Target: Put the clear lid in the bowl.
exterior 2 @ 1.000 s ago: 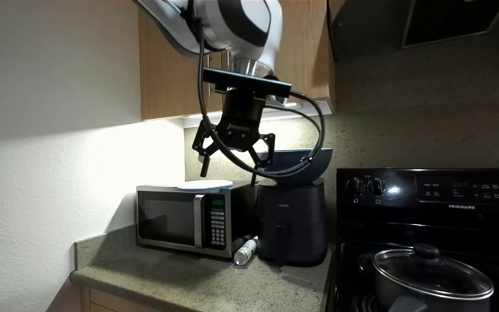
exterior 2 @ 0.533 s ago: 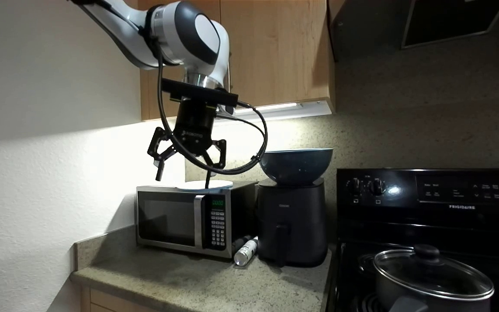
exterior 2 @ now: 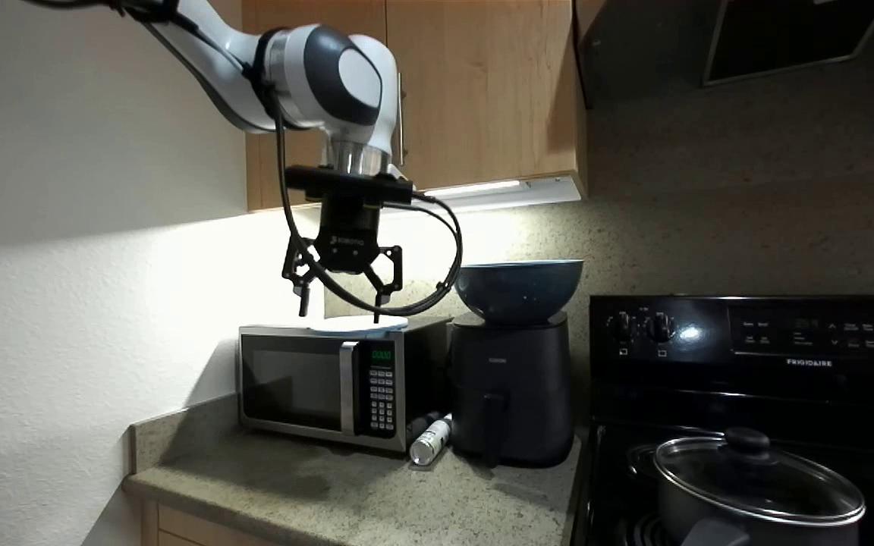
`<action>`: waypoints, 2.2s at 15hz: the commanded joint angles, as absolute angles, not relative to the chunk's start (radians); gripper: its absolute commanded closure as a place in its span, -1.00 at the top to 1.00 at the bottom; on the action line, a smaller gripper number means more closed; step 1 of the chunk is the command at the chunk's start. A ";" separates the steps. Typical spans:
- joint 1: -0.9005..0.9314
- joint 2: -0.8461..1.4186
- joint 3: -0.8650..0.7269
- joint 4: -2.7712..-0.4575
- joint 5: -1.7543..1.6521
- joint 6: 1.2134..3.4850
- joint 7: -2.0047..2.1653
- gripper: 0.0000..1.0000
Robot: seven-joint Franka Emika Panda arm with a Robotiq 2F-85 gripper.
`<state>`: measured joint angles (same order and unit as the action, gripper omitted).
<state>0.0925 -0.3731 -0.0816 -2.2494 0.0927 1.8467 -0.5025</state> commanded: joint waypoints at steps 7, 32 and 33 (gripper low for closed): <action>0.125 -0.215 -0.007 -2.236 0.190 2.290 -0.384 1.00; 0.172 -0.114 0.125 -2.225 0.311 2.500 0.041 1.00; 0.172 -0.111 0.125 -2.225 0.311 2.500 0.041 1.00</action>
